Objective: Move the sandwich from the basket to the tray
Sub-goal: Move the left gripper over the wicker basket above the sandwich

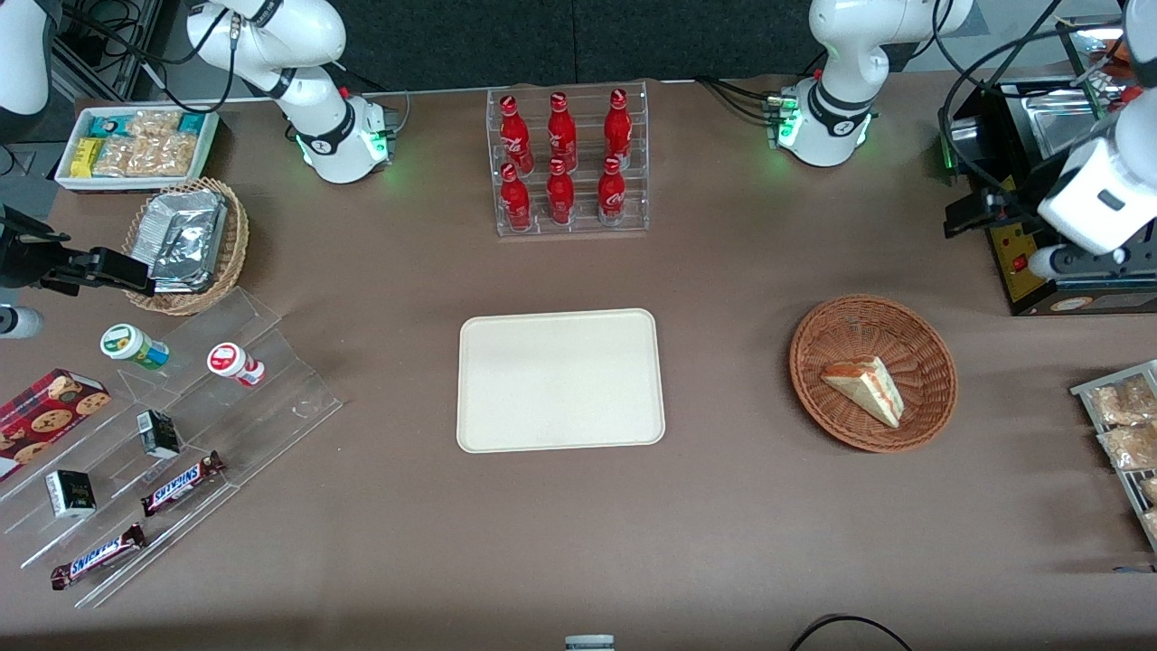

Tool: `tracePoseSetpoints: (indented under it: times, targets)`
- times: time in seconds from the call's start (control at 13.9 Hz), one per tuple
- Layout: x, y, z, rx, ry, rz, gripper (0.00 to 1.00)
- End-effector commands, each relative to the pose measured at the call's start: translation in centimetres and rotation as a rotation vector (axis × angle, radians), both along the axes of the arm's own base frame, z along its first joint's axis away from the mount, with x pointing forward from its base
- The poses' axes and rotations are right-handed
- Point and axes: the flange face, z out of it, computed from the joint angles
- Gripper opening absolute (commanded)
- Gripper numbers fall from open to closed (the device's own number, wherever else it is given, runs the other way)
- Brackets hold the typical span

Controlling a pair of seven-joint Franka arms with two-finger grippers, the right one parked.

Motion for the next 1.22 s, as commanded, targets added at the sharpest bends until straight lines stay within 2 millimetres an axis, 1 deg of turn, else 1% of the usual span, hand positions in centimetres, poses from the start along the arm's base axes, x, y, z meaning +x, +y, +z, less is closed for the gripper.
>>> tracePoseSetpoints:
  times: [0.0,0.14,0.29,0.58,0.79,0.86,0.94,1.01,1.15]
  targets:
    - [1.4,-0.2,-2.6,0.03,-0.005,0.037,1.0]
    - [1.5,0.3,-4.6,0.045,-0.022,0.11,1.0]
    - [1.8,0.4,-7.1,0.065,-0.028,0.199,1.0]
    - [2.1,0.2,-14.6,0.103,-0.108,0.474,1.0]
    - [2.4,-0.2,-19.1,0.107,-0.154,0.604,1.0]
    - [2.7,-0.6,-20.9,0.109,-0.16,0.654,1.0]
    - [3.1,-1.3,-21.9,0.108,-0.174,0.691,1.0]
    - [3.4,-2.5,-23.2,0.107,-0.176,0.702,1.0]
    - [3.8,-3.4,-25.1,0.111,-0.178,0.755,1.0]
